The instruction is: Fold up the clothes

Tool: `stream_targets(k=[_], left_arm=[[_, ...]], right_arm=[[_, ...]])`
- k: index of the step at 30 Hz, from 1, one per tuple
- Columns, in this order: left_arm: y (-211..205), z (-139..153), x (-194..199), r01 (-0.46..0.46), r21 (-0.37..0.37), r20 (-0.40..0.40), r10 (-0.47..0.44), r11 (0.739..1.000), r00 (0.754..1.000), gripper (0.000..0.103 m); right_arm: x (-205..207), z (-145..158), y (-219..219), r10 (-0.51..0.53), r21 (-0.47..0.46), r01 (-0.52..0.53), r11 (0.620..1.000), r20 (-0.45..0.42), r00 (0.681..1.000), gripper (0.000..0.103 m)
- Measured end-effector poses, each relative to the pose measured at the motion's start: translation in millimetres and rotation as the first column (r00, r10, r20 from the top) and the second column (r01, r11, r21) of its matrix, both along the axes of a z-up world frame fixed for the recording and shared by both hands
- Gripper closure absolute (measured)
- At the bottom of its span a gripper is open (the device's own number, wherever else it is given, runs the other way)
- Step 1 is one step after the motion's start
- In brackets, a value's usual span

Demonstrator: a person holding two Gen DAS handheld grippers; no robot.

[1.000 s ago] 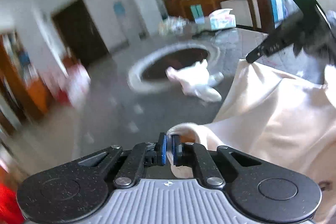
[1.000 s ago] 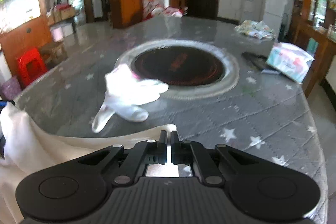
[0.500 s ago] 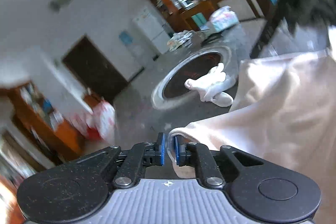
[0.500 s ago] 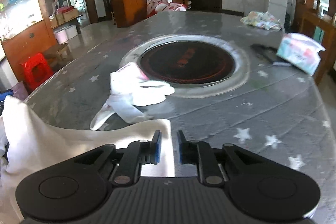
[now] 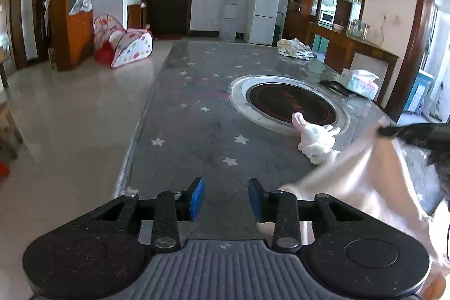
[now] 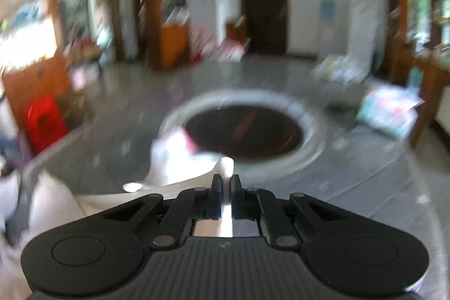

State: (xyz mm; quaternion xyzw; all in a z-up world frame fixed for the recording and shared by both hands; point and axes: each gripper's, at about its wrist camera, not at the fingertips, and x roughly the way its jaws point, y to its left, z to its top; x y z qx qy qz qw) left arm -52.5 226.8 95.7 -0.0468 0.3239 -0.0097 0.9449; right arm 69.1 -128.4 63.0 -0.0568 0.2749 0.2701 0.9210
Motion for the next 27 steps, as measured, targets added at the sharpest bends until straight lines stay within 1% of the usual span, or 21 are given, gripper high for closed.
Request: stream_targets(k=[2,3,6,8,9,10,12,17,19,22,23,24,25,26,27], left_arm=[[-3,-2,1,0.012,-0.018,-0.008,-0.013,1.000,1.000,0.057],[-5,-4,3,0.015,-0.039,-0.018,-0.016,0.999,1.000,0.055],[-8,-9,16,0.014,-0.134,-0.045,-0.021,0.991,0.999,0.054],[-10,-13,31,0.007,-0.218,-0.067,-0.022,0.976,0.998,0.053],[-14,-15,39,0.005,-0.245,-0.080,-0.025,0.969,0.997,0.053],[-20,-17,48,0.006,-0.256,-0.091,-0.031,0.967,0.995,0.052],[-30,-22,65,0.002,-0.254,-0.110,-0.030,0.967,0.994,0.051],[-48,-36,105,-0.004,-0.242,-0.168,-0.037,0.970,0.985,0.048],[-51,-44,118,-0.013,-0.255,-0.196,-0.038,0.967,0.980,0.049],[-54,-53,131,0.017,-0.305,-0.221,-0.088,0.952,0.971,0.052],[-55,-56,134,0.026,-0.319,-0.226,-0.103,0.947,0.969,0.070],[-56,-58,136,0.029,-0.327,-0.223,-0.107,0.945,0.969,0.082],[-56,-58,136,0.032,-0.331,-0.208,-0.106,0.943,0.972,0.090],[-55,-57,135,0.034,-0.332,-0.184,-0.100,0.943,0.978,0.092],[-54,-54,132,0.037,-0.327,-0.141,-0.088,0.944,0.986,0.092]], right_arm=[[-15,15,-15,-0.038,0.033,0.035,0.999,0.079,0.996,0.098],[-22,21,-22,-0.053,0.041,0.048,0.998,0.108,0.993,0.098],[-35,6,-33,-0.028,-0.048,0.030,0.998,0.053,0.998,0.098],[-40,-4,-37,-0.016,-0.088,0.018,0.996,0.022,1.000,0.098],[-43,-9,-39,-0.015,-0.104,0.016,0.994,0.008,1.000,0.098],[-44,-14,-40,-0.022,-0.105,0.021,0.994,-0.008,1.000,0.098],[-45,-18,-43,-0.029,-0.098,0.026,0.995,-0.024,0.999,0.098],[-40,-16,-45,-0.021,-0.090,0.019,0.996,-0.021,1.000,0.098],[-35,-12,-45,-0.015,-0.089,0.014,0.996,-0.013,1.000,0.098],[-29,-4,-43,-0.002,-0.083,0.002,0.997,-0.002,1.000,0.098],[-26,-2,-42,0.002,-0.083,-0.002,0.997,0.002,1.000,0.098],[-22,0,-41,0.003,-0.085,-0.002,0.996,0.012,1.000,0.098],[-19,2,-39,0.005,-0.087,-0.003,0.996,0.021,1.000,0.098],[-16,4,-38,0.004,-0.087,-0.001,0.996,0.031,1.000,0.098],[-12,7,-37,-0.004,-0.078,0.008,0.997,0.042,0.999,0.098]])
